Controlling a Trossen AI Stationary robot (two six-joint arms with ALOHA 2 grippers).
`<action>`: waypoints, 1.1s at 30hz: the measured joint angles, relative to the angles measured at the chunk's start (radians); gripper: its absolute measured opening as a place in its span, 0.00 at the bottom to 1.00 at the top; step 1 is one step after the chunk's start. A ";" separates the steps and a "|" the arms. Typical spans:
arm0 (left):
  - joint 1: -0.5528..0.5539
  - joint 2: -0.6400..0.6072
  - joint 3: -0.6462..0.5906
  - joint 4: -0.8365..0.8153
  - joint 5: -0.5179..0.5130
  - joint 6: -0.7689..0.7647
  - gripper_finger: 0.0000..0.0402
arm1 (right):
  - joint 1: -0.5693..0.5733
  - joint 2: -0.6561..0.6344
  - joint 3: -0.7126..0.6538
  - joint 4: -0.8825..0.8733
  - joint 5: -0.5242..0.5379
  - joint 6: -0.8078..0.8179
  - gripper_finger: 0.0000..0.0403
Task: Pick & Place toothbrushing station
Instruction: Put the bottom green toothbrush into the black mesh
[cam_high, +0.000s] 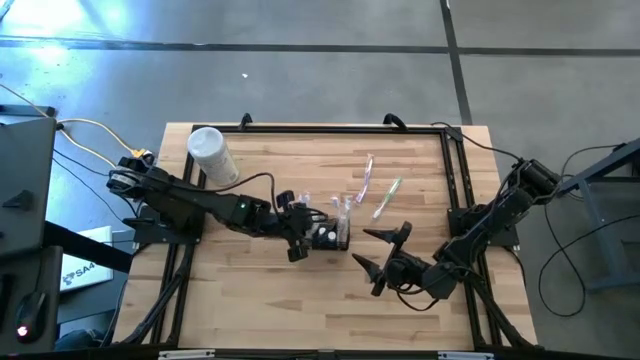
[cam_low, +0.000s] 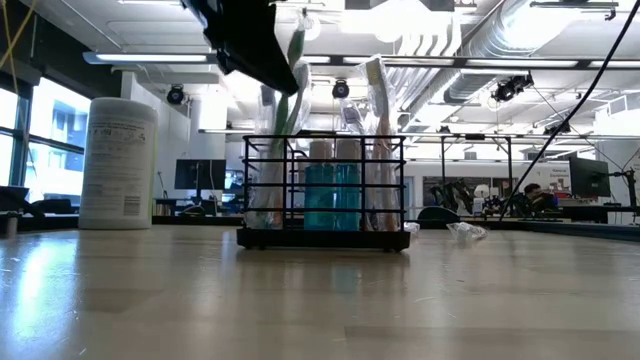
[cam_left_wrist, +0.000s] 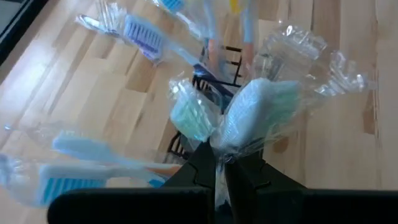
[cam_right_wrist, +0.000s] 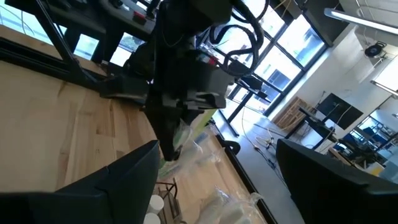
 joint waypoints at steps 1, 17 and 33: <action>0.000 0.000 -0.009 0.012 0.002 -0.005 0.02 | 0.000 0.000 0.000 0.000 0.000 0.000 0.78; -0.004 0.000 -0.060 0.059 0.026 -0.043 0.04 | 0.000 0.000 0.000 0.000 -0.001 0.000 0.78; -0.004 0.000 -0.060 0.052 0.034 -0.047 0.16 | -0.007 0.000 0.000 0.000 -0.002 0.000 0.78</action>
